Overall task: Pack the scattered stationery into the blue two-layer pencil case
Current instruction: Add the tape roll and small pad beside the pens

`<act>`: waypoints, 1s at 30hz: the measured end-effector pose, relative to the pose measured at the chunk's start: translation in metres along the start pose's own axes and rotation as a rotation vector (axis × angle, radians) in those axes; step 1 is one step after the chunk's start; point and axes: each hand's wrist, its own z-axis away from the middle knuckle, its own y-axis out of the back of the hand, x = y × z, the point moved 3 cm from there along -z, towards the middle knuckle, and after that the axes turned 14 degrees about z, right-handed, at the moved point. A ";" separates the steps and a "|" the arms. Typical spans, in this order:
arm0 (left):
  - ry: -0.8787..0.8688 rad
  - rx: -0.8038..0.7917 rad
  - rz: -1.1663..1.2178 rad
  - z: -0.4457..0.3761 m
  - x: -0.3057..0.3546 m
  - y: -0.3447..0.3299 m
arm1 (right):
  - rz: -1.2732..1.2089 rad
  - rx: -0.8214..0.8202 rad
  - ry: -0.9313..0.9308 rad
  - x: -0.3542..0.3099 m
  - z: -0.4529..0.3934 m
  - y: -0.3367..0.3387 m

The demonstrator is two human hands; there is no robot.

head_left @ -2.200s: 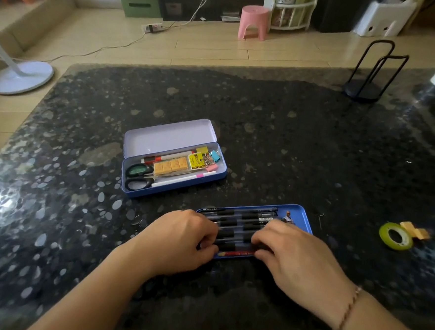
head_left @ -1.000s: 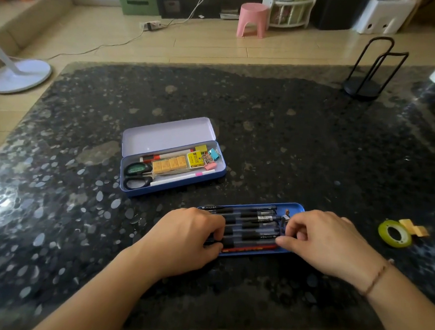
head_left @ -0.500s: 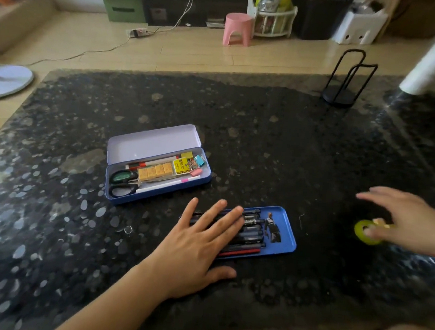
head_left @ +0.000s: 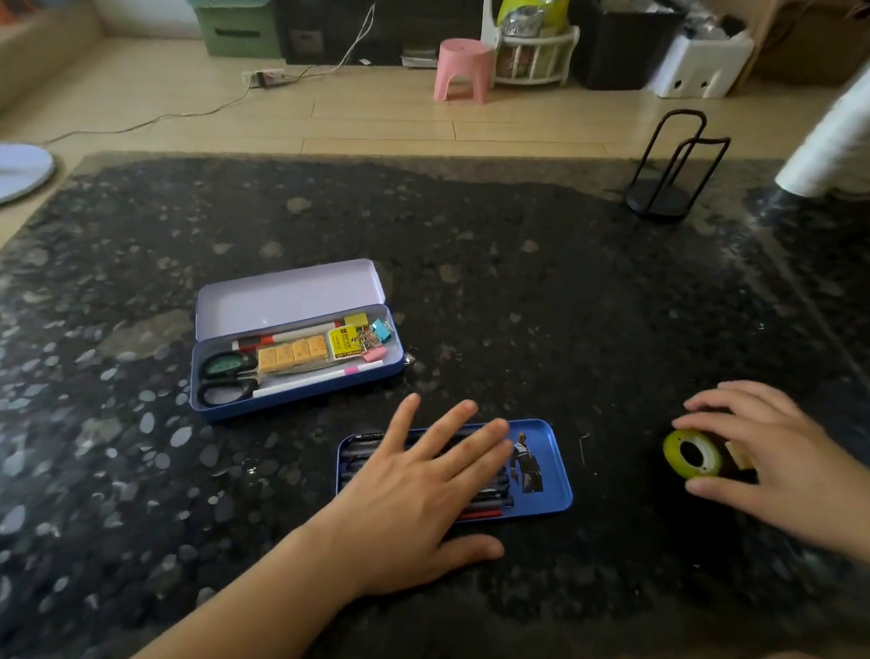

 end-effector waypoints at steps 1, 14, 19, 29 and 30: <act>-0.028 -0.011 -0.011 -0.007 0.003 -0.001 | -0.053 0.053 0.007 -0.013 -0.002 0.008; -0.069 0.017 0.020 -0.025 -0.002 0.002 | -0.014 0.138 0.244 -0.122 -0.041 0.018; -0.040 0.083 0.154 -0.020 -0.006 0.005 | 0.058 0.160 0.260 -0.126 -0.042 0.014; -0.006 0.090 0.248 -0.023 -0.007 0.002 | 0.043 0.089 0.256 -0.126 -0.053 0.018; -0.016 0.111 0.249 -0.022 -0.008 0.002 | 0.038 0.108 0.264 -0.127 -0.053 0.018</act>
